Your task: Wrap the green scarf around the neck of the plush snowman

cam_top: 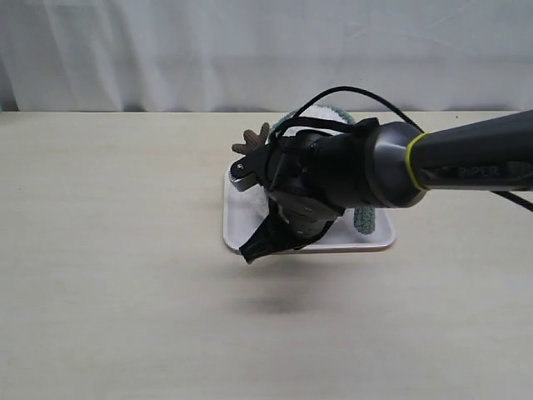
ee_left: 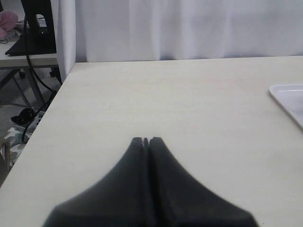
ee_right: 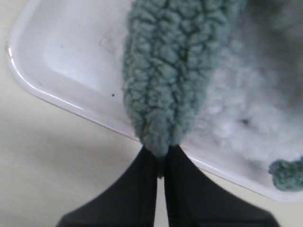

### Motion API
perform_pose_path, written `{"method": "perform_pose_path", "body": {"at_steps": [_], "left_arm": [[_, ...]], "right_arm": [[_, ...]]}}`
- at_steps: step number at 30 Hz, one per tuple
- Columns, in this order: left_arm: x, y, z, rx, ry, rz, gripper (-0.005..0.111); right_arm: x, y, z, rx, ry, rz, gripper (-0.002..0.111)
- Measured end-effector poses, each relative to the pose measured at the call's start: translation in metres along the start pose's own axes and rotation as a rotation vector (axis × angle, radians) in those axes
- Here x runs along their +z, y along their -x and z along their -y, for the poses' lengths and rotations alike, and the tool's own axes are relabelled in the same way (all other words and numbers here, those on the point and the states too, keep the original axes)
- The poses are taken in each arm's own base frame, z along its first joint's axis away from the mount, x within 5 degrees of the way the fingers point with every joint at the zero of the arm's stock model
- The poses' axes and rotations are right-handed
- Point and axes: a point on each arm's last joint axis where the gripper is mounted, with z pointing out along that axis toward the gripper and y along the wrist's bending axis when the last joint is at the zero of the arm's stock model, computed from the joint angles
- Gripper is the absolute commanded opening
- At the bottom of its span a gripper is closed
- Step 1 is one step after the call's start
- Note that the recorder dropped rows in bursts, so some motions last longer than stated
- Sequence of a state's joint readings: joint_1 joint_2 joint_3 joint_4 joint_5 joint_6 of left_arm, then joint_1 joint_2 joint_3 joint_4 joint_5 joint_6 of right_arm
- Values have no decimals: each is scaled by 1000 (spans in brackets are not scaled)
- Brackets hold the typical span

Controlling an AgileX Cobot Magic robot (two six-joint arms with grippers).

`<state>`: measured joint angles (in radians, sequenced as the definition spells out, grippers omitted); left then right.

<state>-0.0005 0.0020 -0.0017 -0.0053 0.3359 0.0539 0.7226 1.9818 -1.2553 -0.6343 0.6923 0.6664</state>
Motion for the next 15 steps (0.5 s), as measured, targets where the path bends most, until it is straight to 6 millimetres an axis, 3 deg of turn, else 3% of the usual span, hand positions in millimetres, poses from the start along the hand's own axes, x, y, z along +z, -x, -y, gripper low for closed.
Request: {"method": "perform_pose_path", "body": {"at_steps": [6, 15], "left_arm": [[0, 0, 0, 0, 0, 0, 0], [0, 0, 0, 0, 0, 0, 0]], "right_arm": [[-26, -2, 17, -29, -76, -47, 4], [-31, -11, 25, -106, -140, -146, 4]]}}
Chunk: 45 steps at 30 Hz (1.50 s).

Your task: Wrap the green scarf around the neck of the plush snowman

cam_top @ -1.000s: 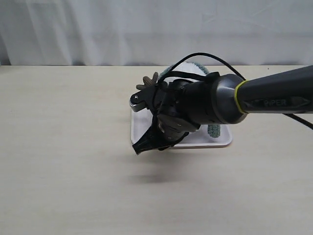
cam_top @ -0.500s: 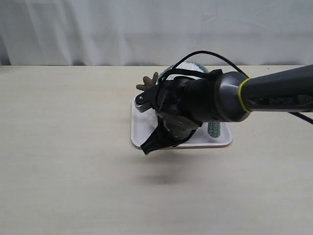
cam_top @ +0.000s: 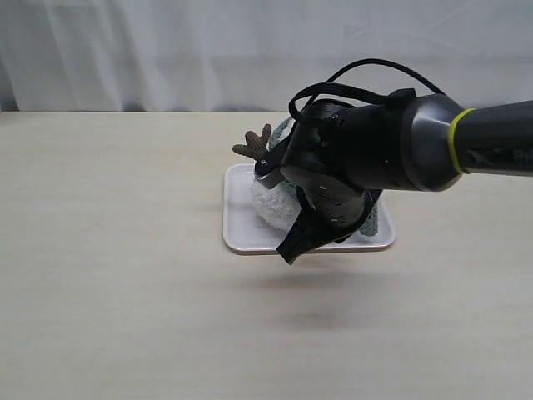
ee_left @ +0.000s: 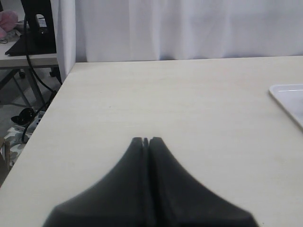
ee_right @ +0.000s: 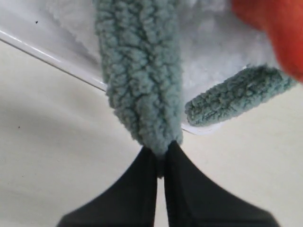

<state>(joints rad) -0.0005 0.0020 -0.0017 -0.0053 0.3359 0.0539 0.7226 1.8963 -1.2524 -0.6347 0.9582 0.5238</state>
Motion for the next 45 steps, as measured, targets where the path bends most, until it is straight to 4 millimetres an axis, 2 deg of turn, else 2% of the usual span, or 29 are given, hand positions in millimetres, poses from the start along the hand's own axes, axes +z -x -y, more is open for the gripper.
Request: {"method": "perform_pose_path", "body": {"at_steps": [11, 13, 19, 21, 24, 25, 28, 29, 30, 32, 33, 34, 36, 39, 41, 42, 45], "left_arm": [[0, 0, 0, 0, 0, 0, 0], [0, 0, 0, 0, 0, 0, 0], [0, 0, 0, 0, 0, 0, 0], [0, 0, 0, 0, 0, 0, 0], [0, 0, 0, 0, 0, 0, 0], [0, 0, 0, 0, 0, 0, 0], [0, 0, 0, 0, 0, 0, 0], [0, 0, 0, 0, 0, 0, 0], [0, 0, 0, 0, 0, 0, 0], [0, 0, 0, 0, 0, 0, 0], [0, 0, 0, 0, 0, 0, 0], [0, 0, 0, 0, 0, 0, 0], [0, 0, 0, 0, 0, 0, 0], [0, 0, 0, 0, 0, 0, 0], [0, 0, 0, 0, 0, 0, 0], [0, 0, 0, 0, 0, 0, 0], [0, 0, 0, 0, 0, 0, 0]], "right_arm": [[15, -14, -9, -55, 30, 3, 5], [15, -14, -8, -66, 21, 11, 13], [14, -15, -8, -69, 27, -4, 52], [9, -15, -7, -62, 42, -28, 59], [-10, -10, -2, -50, 89, -58, 61], [-29, -3, 3, -35, 140, -63, 61], [-63, 12, 14, 18, 202, -23, 59], [-74, 16, 19, 33, 212, 8, 48], [-100, 29, 32, 70, 222, 82, 41], [-123, 43, 47, 101, 199, 163, 22], [-131, 49, 52, 110, 184, 194, 5], [-151, 66, 66, 124, 150, 286, 4], [-161, 90, 82, 154, 160, 368, 4], [-140, 112, 95, 199, 218, 363, 4], [-110, 120, 99, 209, 206, 312, 4], [-86, 124, 100, 206, 185, 266, 4], [-44, 130, 93, 193, 168, 178, 4]]}}
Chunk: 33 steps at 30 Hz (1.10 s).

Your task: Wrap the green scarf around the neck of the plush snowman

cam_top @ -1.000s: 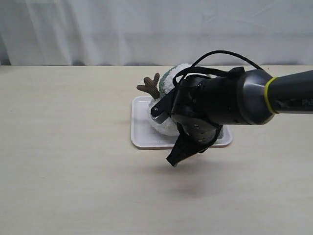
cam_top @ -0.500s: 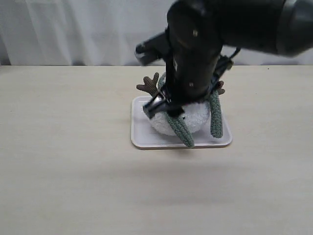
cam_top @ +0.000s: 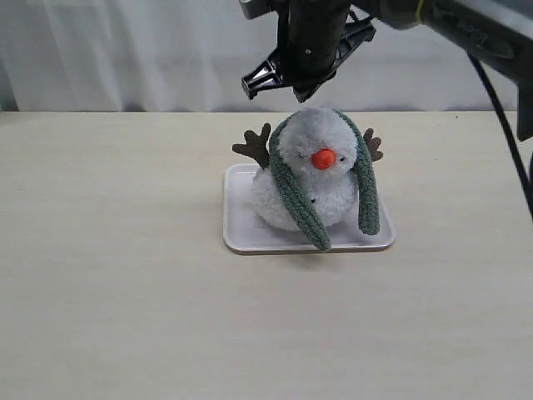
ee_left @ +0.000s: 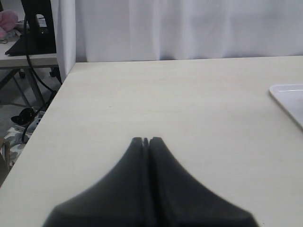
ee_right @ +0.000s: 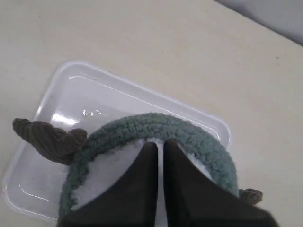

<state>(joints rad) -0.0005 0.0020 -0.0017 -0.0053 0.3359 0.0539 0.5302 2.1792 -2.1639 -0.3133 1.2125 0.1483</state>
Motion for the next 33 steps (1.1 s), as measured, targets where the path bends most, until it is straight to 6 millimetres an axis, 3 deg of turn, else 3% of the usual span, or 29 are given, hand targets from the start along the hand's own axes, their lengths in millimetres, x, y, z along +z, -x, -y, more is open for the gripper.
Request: {"method": "perform_pose_path", "body": {"at_steps": [4, 17, 25, 29, 33], "left_arm": [[0, 0, 0, 0, 0, 0, 0], [0, 0, 0, 0, 0, 0, 0], [0, 0, 0, 0, 0, 0, 0], [0, 0, 0, 0, 0, 0, 0], [0, 0, 0, 0, 0, 0, 0]], "right_arm": [[32, -5, -9, -22, -3, -64, 4], [60, -11, -18, -53, 21, -117, 4], [58, -10, -18, -53, 25, -115, 4], [37, -6, -12, -38, 31, -74, 7], [2, 0, -1, -22, 32, -6, 23]]}}
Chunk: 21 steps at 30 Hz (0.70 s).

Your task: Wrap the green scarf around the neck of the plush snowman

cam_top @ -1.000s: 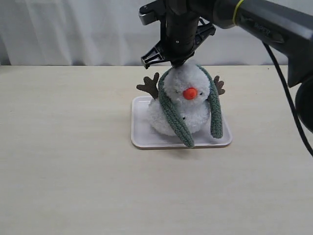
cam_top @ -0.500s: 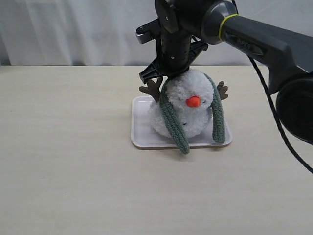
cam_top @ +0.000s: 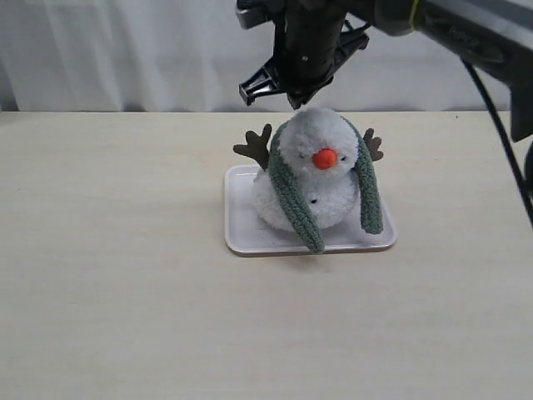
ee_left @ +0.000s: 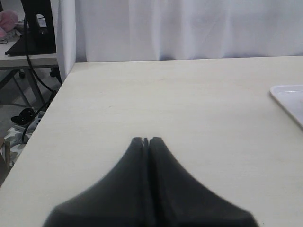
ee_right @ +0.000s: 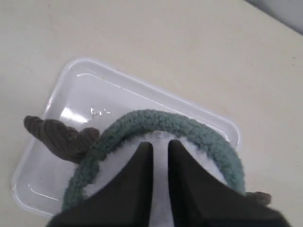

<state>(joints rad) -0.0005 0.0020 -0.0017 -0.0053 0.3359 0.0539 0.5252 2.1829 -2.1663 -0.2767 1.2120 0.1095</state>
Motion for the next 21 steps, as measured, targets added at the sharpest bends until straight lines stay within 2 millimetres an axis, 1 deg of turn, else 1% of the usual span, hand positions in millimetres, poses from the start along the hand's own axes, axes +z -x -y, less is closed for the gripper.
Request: {"method": "perform_pose_path", "body": {"at_steps": [4, 6, 8, 11, 14, 16, 17, 18, 21], "left_arm": [[0, 0, 0, 0, 0, 0, 0], [0, 0, 0, 0, 0, 0, 0], [0, 0, 0, 0, 0, 0, 0], [0, 0, 0, 0, 0, 0, 0], [0, 0, 0, 0, 0, 0, 0], [0, 0, 0, 0, 0, 0, 0], [0, 0, 0, 0, 0, 0, 0], [0, 0, 0, 0, 0, 0, 0], [0, 0, 0, 0, 0, 0, 0]], "right_arm": [[-33, 2, 7, 11, 14, 63, 39], [-47, 2, 9, 21, 31, 87, 41], [-57, 1, 13, 36, 53, 101, 41], [-66, -6, 24, 69, 76, 95, 41], [-70, -18, 43, 111, 70, 68, 41], [-72, -30, 56, 133, 56, 39, 41], [-76, -38, 62, 144, 50, 30, 41], [-79, -46, 67, 153, 44, 16, 43], [-84, -71, 79, 180, 40, -31, 54]]}}
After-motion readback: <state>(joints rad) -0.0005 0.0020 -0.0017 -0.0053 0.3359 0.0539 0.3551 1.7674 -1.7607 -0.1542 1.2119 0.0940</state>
